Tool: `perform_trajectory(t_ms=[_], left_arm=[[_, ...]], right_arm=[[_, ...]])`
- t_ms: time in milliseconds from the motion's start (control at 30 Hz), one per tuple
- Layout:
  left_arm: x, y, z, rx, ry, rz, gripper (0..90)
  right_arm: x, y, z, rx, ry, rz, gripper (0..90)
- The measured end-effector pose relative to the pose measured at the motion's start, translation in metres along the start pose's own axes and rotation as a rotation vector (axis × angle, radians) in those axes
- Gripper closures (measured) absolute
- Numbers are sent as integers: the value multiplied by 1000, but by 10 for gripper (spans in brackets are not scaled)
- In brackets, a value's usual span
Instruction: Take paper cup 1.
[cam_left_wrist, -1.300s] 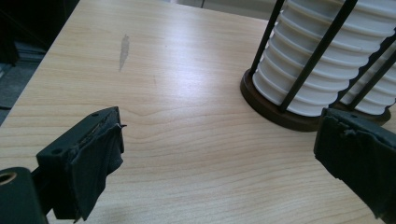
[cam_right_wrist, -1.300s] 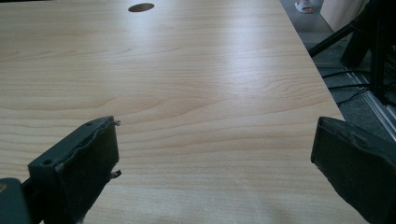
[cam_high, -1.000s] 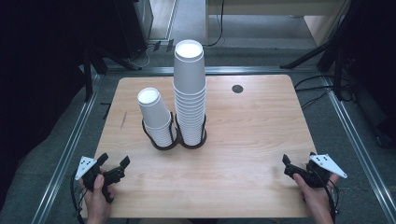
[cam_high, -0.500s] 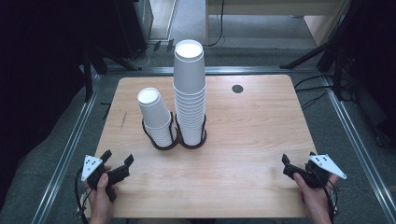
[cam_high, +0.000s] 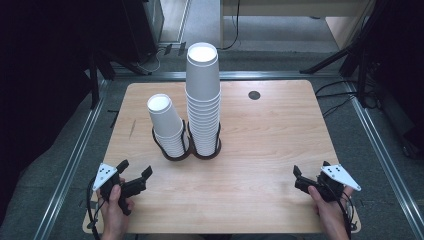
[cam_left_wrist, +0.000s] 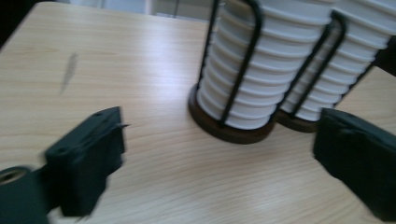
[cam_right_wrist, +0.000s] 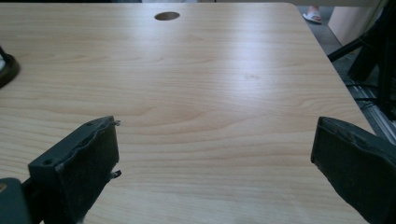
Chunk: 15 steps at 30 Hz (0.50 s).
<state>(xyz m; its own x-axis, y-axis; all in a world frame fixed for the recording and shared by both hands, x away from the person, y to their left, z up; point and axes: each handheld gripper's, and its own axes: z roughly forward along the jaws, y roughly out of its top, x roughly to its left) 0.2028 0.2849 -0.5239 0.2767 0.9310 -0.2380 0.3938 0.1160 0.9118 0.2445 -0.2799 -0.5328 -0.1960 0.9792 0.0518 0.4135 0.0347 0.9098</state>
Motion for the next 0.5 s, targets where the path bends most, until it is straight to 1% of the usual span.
perform_trajectory(t_ms=[33,67,133,167,200,267,333,400,500], left_arm=[[0,0,0,0,0,0,4],[-3,2,1,-2,-4,0,4],[-7,5,3,-8,-13,6,5],[-8,6,4,-9,-25,8,5],[-12,9,5,-5,-22,7,5],[-15,10,7,2,-18,11,5],[-22,14,11,13,-12,20,5],[-25,16,13,19,-11,24,5],[-35,23,17,21,-8,37,5]], right_arm=[[0,0,0,0,0,0,10],[2,1,0,-2,5,-1,10],[8,5,-2,-10,21,-8,10],[12,9,-2,-14,32,-11,10],[14,11,-2,-14,36,-7,10],[16,13,-2,-14,43,-4,10],[23,21,-3,-19,59,-19,10],[25,24,-3,-20,63,-20,10],[37,35,-4,-28,86,-35,9]])
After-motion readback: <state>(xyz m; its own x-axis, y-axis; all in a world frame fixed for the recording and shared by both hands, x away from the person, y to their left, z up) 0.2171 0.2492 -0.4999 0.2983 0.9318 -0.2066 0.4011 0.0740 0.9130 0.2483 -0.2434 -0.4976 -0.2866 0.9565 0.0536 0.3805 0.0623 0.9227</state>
